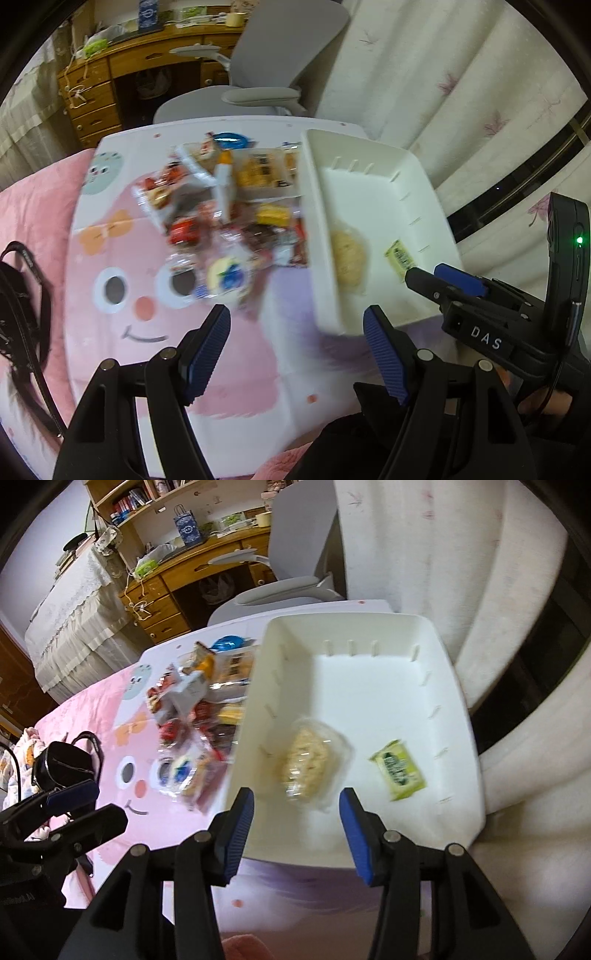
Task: Organize snacks
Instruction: 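Open the left gripper over the tray while the right gripper releases the green packet inside, then withdraw both grippers from the tray toward the snack pile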
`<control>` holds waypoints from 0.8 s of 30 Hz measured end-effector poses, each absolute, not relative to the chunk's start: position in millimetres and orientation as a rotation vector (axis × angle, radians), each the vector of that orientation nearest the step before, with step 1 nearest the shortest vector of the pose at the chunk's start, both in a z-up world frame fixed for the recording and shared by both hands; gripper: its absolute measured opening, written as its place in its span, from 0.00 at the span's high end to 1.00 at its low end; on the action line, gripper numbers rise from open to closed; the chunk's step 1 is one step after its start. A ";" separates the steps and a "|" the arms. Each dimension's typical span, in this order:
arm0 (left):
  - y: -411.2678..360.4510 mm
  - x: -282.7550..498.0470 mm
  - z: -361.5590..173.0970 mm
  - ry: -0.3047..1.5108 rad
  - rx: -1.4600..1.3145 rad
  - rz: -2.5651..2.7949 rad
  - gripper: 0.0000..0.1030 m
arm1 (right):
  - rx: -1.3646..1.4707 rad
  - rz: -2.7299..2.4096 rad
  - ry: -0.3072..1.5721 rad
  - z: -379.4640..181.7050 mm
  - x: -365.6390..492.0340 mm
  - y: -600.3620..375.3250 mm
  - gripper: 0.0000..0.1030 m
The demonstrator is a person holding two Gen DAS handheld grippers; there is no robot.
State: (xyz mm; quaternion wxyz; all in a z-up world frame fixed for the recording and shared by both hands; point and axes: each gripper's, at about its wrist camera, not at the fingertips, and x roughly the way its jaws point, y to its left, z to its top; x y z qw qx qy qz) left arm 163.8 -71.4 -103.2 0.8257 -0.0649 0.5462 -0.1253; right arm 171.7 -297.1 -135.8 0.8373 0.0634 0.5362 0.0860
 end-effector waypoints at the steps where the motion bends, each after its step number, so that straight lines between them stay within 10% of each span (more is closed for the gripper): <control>1: -63.4 161.7 -102.8 1.163 -0.137 -0.260 0.29 | 0.142 0.184 1.137 -136.2 169.8 -289.5 0.53; 24: 96.4 146.9 -120.7 1.249 -0.059 -0.257 0.29 | 0.349 0.063 1.090 -161.6 99.0 -157.3 0.53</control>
